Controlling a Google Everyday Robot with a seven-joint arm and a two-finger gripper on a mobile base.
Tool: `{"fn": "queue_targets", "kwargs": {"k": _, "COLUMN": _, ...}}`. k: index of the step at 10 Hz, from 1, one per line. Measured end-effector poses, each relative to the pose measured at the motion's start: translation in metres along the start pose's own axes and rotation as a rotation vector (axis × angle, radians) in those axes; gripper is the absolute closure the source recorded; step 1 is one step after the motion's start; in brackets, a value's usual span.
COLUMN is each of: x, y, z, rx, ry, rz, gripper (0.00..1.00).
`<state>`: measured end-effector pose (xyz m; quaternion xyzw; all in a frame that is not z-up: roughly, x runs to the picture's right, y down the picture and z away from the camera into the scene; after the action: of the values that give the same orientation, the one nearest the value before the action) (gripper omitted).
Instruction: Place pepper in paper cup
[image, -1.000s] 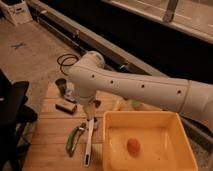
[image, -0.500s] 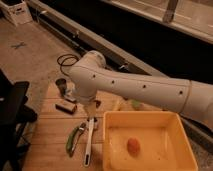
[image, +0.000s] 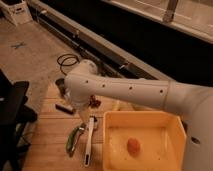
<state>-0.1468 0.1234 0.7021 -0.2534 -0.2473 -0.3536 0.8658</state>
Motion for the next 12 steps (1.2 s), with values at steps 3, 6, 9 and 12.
{"fn": "queue_targets", "kwargs": {"k": 3, "x": -0.026, "y": -0.014, "z": 0.038, "rx": -0.020, "ry": -0.058, "rz": -0.037, "gripper": 0.20}}
{"fn": "queue_targets", "kwargs": {"k": 6, "x": -0.058, "y": -0.031, "z": 0.066, "rx": -0.035, "ry": -0.130, "rz": -0.081, "gripper": 0.20}}
{"fn": "queue_targets", "kwargs": {"k": 9, "x": -0.059, "y": -0.031, "z": 0.067, "rx": -0.035, "ry": -0.135, "rz": -0.080, "gripper": 0.20}}
{"fn": "queue_targets", "kwargs": {"k": 12, "x": -0.061, "y": -0.029, "z": 0.067, "rx": -0.027, "ry": -0.130, "rz": -0.103, "gripper": 0.20}}
